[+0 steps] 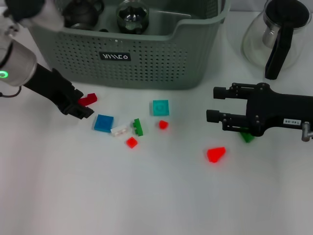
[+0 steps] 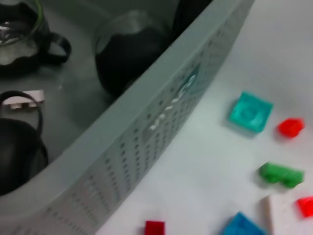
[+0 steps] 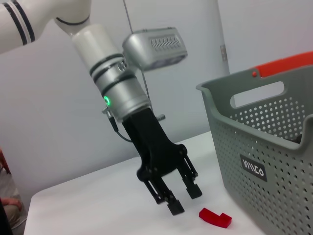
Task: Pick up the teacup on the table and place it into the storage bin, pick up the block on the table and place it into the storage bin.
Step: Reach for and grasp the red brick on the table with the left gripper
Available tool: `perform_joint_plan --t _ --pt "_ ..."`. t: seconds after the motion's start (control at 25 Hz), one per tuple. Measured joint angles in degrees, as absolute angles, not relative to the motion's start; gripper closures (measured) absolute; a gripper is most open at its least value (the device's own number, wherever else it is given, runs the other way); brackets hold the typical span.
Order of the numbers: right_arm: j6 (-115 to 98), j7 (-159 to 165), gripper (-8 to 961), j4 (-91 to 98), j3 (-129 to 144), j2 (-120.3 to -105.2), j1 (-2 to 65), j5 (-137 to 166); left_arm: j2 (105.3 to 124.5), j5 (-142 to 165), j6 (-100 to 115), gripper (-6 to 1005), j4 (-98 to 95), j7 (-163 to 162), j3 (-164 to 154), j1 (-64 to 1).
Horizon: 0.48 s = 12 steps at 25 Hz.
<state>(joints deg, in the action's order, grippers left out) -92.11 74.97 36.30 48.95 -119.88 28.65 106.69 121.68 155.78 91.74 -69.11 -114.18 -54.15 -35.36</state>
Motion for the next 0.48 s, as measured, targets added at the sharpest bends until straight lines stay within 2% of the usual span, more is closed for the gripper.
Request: perform_joint_plan --t 0.48 --pt "-92.11 74.97 278 36.3 48.95 -119.97 28.83 106.74 123.51 163.49 82.62 446 -66.65 -116.23 -59.48 -36.04"
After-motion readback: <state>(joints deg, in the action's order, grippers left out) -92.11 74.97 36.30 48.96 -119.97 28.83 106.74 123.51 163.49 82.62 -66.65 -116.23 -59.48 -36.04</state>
